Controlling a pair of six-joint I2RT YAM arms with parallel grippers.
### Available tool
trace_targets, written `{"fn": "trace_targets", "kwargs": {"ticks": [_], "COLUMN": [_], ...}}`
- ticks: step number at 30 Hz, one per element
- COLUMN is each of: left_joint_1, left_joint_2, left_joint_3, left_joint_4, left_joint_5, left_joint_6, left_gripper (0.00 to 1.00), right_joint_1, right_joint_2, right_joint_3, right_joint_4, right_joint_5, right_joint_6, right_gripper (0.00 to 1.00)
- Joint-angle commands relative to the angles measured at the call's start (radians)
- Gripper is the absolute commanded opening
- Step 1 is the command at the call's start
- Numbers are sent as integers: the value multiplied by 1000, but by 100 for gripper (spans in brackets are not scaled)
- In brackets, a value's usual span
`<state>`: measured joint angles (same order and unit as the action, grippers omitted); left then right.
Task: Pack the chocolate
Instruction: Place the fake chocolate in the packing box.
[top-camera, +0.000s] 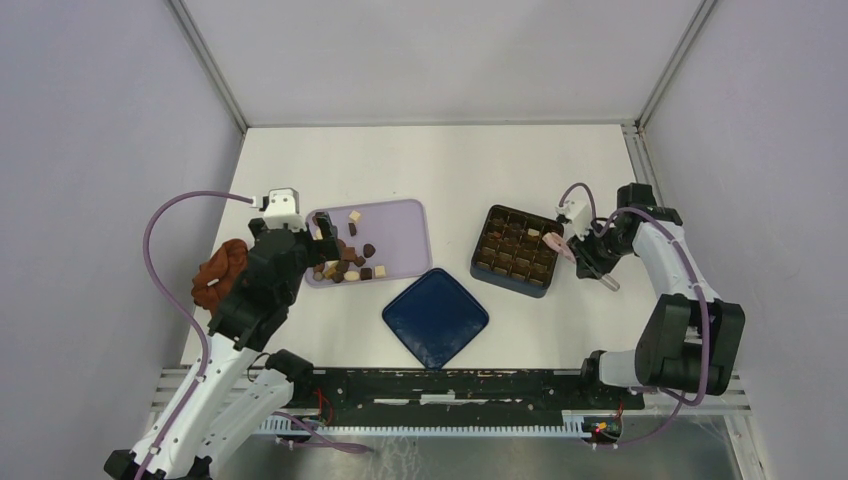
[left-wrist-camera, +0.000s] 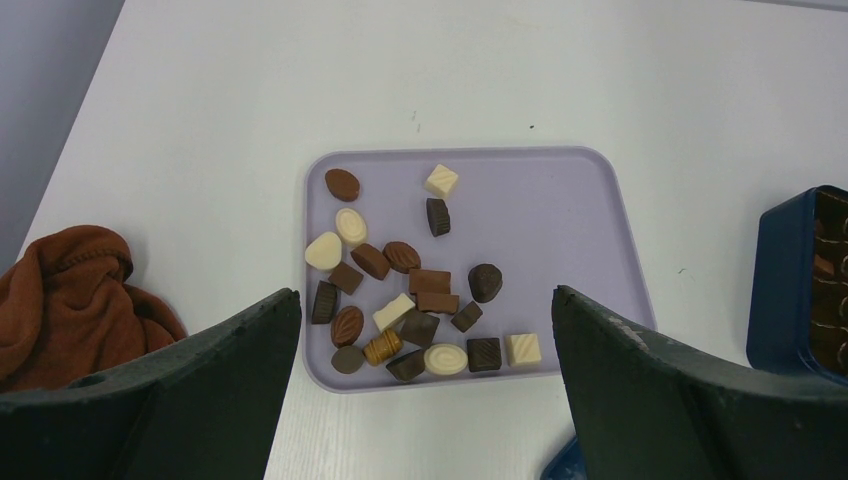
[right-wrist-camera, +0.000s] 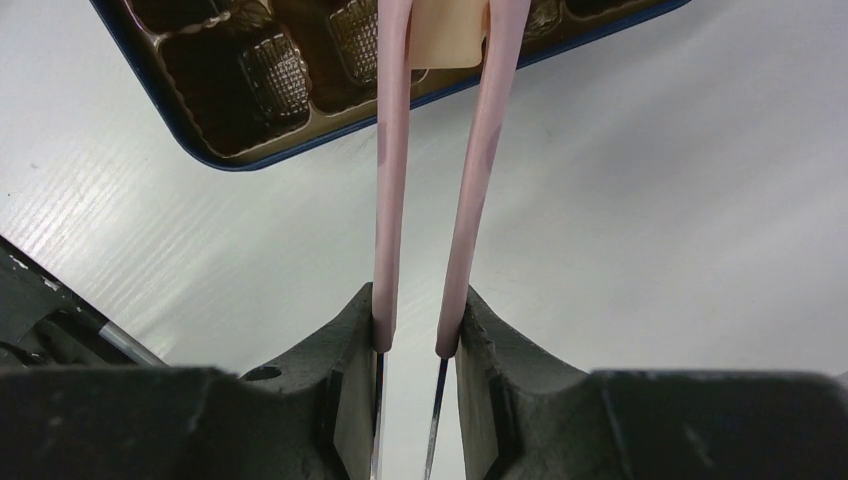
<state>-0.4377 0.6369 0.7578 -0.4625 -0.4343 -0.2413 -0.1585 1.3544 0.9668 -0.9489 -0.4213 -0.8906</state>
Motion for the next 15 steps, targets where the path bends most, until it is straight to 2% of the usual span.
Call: {"fn": "trace_targets", "kwargs": {"ticks": [1, 10, 15], "left_joint_1": [7, 6, 6], "left_joint_2": [0, -3, -3], "left_joint_3": [5, 6, 7], "left_joint_4": [27, 24, 25], "left_joint_5": [12, 11, 11], "left_joint_6": [49, 50, 49], "left_gripper": [99, 99, 99], "right_joint_1": [-13, -13, -13], "right_joint_2": [21, 97, 105], "right_joint_3": [-10, 9, 3], "right_joint_4": [16, 37, 64], "right_joint_5": [-26, -12, 19], "right_joint_6": [-51, -45, -34], "right_gripper": [2, 8, 14]}}
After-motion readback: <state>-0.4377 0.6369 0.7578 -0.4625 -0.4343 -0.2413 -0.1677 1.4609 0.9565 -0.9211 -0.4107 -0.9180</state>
